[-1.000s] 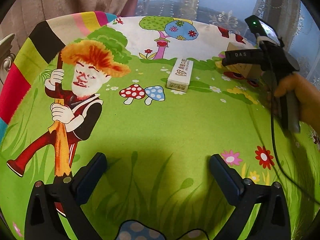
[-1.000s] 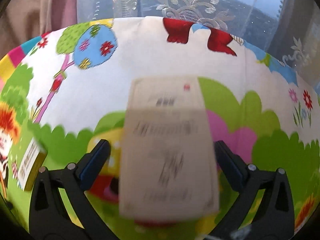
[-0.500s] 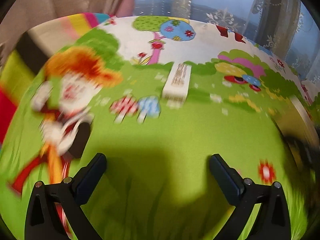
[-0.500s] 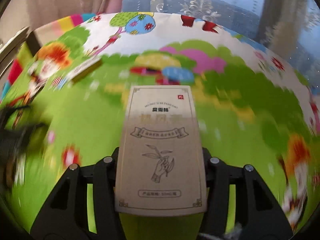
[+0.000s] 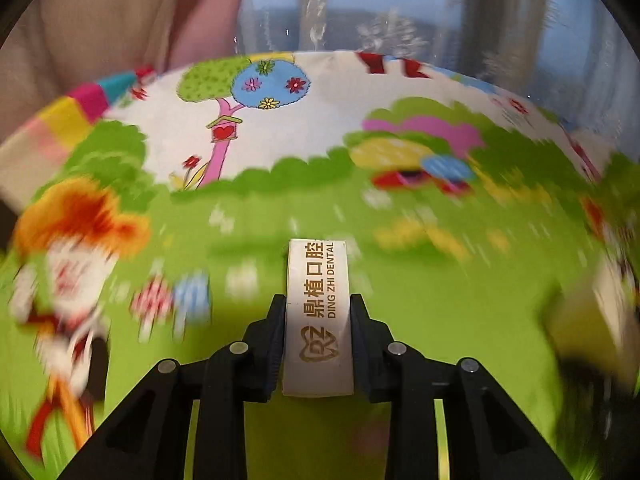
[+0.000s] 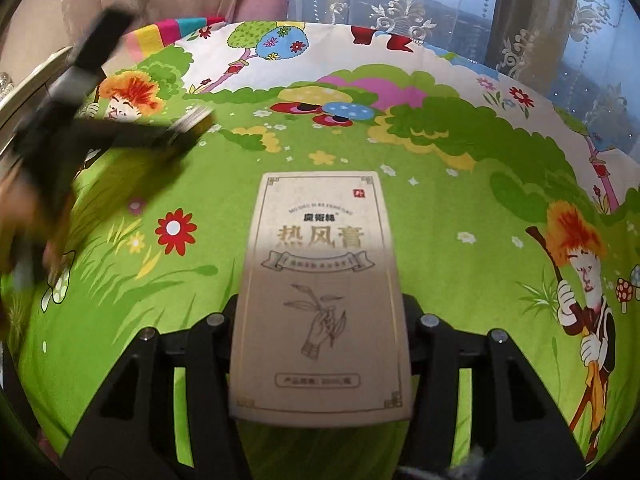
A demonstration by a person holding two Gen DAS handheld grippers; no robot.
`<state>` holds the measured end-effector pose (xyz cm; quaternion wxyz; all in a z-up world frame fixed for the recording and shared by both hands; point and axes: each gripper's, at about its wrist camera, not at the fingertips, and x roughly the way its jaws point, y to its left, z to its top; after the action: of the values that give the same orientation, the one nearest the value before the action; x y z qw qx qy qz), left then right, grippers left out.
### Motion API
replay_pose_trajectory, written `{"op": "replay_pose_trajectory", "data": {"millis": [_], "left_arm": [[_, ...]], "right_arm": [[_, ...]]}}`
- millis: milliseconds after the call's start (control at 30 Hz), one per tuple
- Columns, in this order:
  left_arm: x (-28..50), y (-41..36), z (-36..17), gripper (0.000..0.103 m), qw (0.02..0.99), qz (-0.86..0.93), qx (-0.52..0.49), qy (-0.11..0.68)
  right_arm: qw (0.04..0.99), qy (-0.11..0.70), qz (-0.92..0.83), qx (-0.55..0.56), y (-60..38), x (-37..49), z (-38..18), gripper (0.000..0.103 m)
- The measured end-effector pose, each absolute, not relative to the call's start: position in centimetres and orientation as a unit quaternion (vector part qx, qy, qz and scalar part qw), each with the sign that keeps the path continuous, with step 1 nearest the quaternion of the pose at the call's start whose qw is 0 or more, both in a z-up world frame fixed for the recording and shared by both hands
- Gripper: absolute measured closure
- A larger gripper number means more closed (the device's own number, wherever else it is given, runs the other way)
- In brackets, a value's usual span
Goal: Organize rigid objects
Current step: 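Grasp the tan printed box with the right tool while the left tool grasps the white dental box, then lift both boxes and carry them toward the storage box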
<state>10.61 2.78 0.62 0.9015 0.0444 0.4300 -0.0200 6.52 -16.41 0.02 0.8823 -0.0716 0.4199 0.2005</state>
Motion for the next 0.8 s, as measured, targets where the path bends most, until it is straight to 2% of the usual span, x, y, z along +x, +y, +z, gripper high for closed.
{"op": "replay_pose_trajectory", "data": {"millis": [133, 433, 800], "left_arm": [[2.9, 3.0, 1.6, 0.072, 0.915, 0.016, 0.014, 0.402], [-10.3, 3.2, 7.6, 0.071, 0.957, 0.09, 0.041, 0.271], [-21.1, 7.2, 9.4, 0.071, 0.959, 0.128, 0.009, 0.251]], "right_arm": [[0.893, 0.4, 0.201, -0.048, -16.9, 5.6, 0.8, 0.048], [0.943, 0.24, 0.228, -0.024, -15.3, -5.3, 7.4, 0.048], [0.918, 0.204, 0.33, -0.085, -8.5, -13.5, 11.8, 0.048]]}}
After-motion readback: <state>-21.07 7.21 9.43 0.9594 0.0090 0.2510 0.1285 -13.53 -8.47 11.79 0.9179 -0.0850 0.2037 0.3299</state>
